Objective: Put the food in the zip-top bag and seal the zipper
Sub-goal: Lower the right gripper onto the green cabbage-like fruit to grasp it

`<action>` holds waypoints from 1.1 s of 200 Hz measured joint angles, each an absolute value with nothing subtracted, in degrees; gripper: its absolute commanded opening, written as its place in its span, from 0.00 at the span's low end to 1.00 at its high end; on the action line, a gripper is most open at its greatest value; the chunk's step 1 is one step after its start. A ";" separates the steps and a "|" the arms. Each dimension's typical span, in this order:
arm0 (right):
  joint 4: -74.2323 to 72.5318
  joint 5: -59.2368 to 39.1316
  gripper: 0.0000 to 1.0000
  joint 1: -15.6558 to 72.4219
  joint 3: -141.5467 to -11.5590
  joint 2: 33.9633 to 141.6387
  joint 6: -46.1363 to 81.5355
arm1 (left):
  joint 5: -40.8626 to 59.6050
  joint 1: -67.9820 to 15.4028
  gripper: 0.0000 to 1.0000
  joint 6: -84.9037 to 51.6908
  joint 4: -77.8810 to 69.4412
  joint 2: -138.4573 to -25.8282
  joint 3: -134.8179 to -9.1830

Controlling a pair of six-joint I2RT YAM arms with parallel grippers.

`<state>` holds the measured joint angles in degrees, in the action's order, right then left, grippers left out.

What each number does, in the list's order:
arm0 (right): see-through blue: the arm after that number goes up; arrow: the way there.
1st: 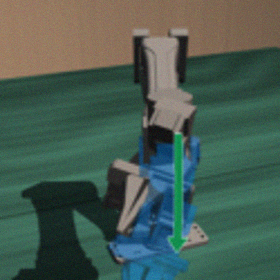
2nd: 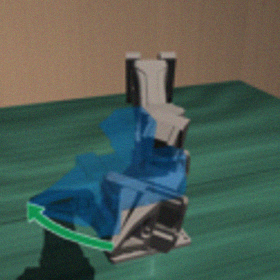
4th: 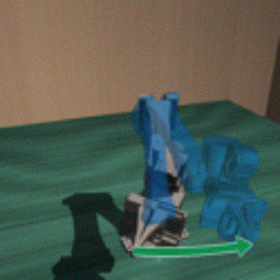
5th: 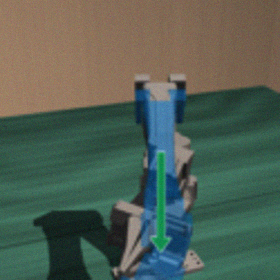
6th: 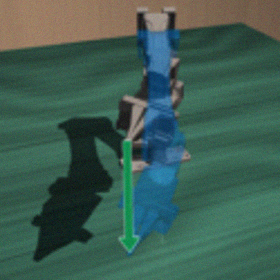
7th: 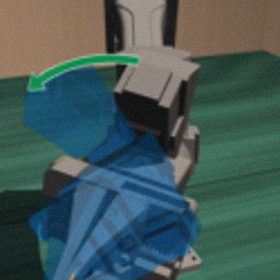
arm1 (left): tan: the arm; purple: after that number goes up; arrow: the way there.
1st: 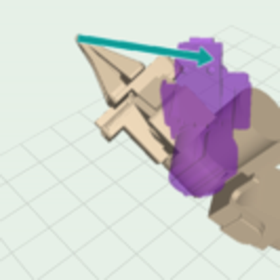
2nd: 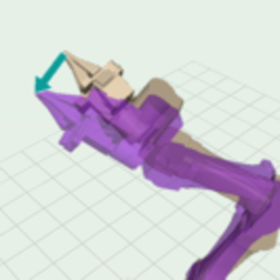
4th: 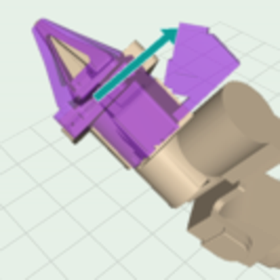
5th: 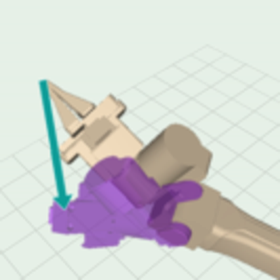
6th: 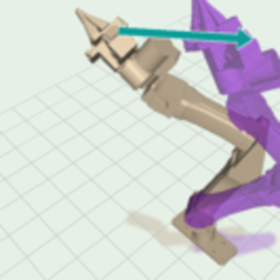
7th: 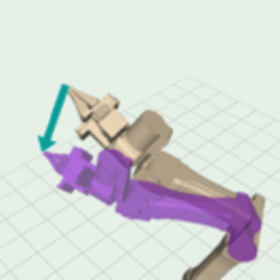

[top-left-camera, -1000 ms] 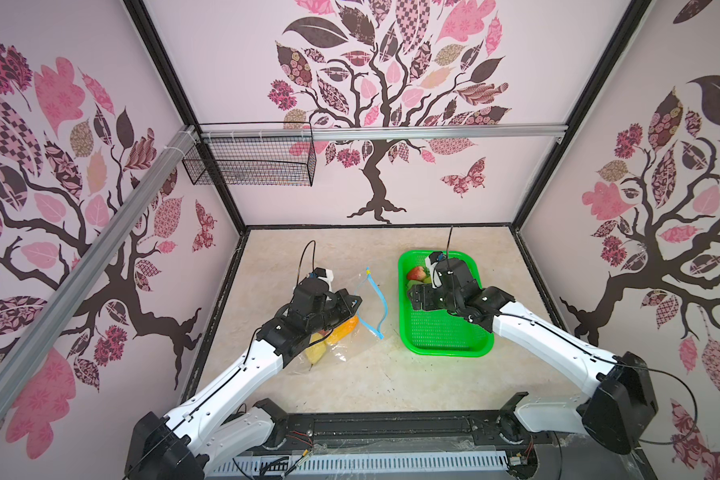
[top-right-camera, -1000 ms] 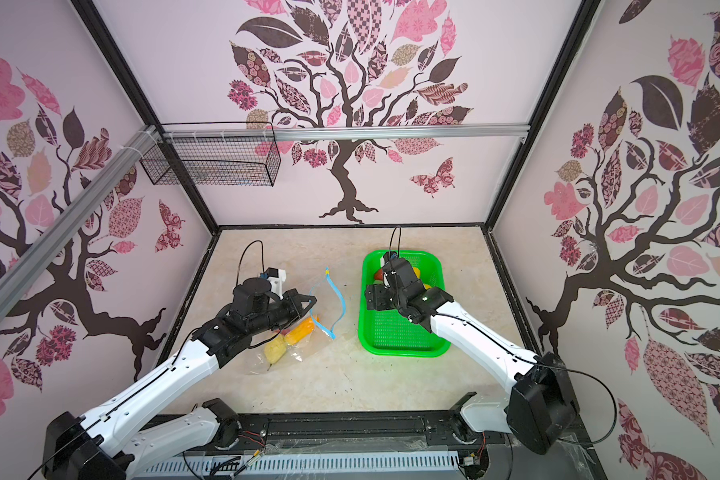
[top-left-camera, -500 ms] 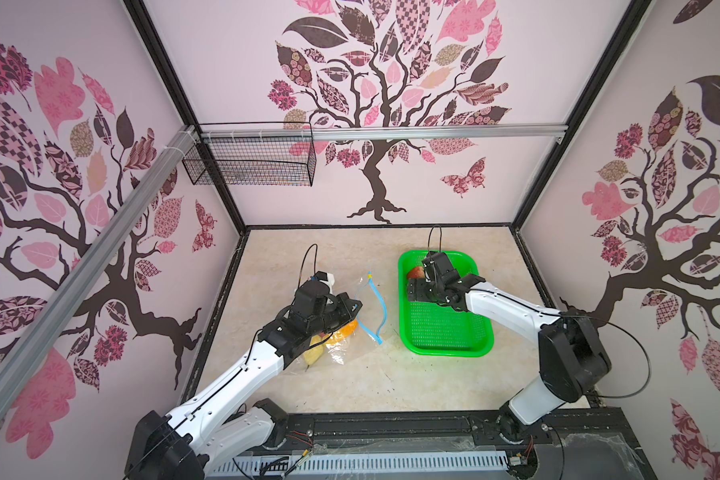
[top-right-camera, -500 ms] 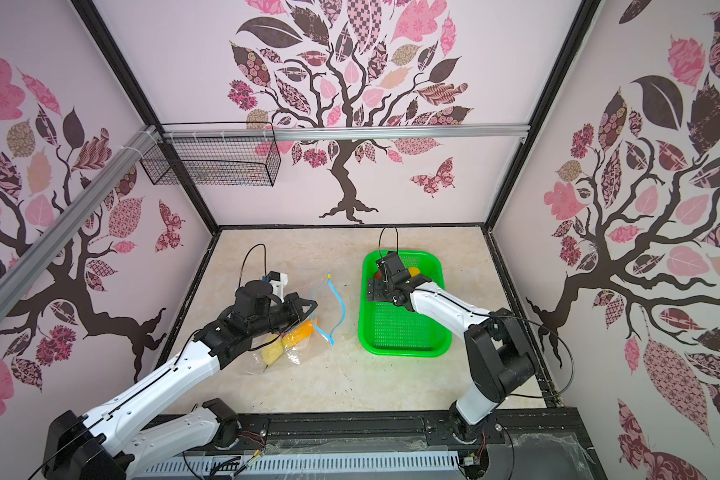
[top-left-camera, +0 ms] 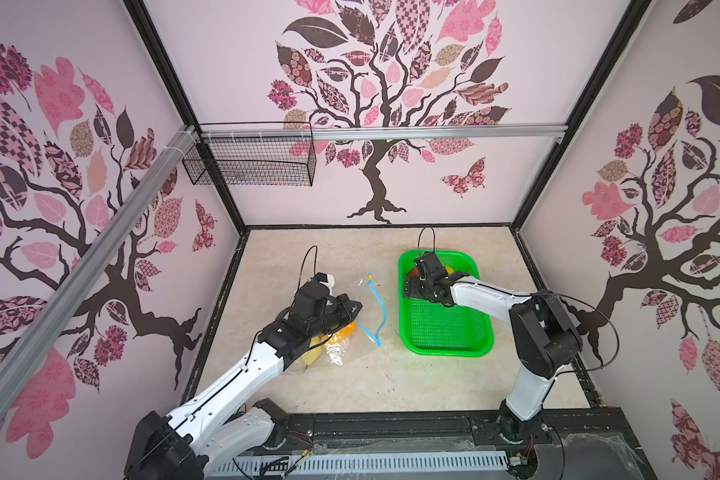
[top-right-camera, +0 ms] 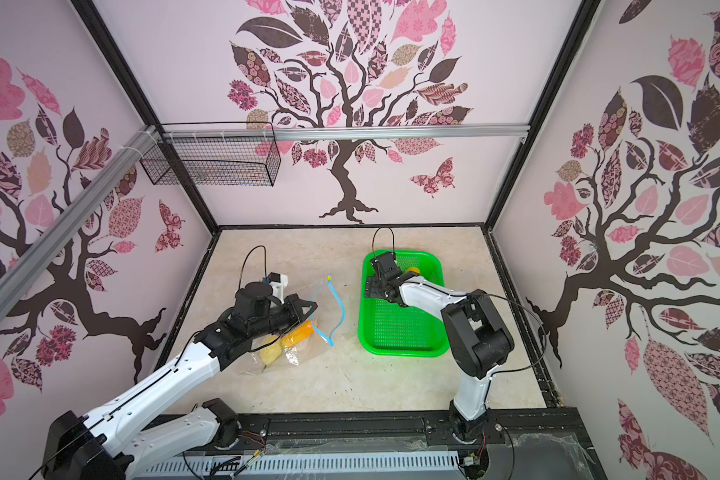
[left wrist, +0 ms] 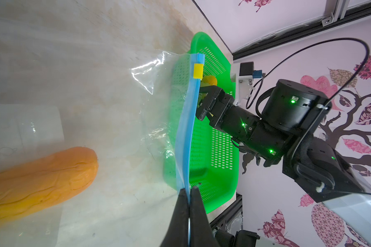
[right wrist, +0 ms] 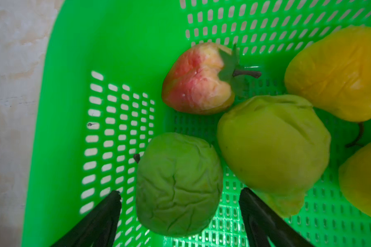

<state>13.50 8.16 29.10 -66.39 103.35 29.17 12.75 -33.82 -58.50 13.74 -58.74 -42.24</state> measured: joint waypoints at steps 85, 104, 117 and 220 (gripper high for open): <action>10.59 8.47 0.78 28.14 -66.35 104.95 29.95 | 12.75 -33.82 0.00 -58.50 13.74 -58.19 -42.09; 9.87 8.43 0.71 27.99 -66.26 105.34 29.87 | 12.75 -33.82 0.00 -58.50 13.74 -58.19 -42.06; 9.45 8.36 0.68 27.92 -66.04 105.69 29.80 | 12.75 -33.82 0.00 -58.50 13.74 -58.19 -42.06; 9.13 7.22 0.60 27.92 -60.49 99.92 27.66 | 12.73 -33.82 0.00 -58.48 13.76 -58.08 -41.82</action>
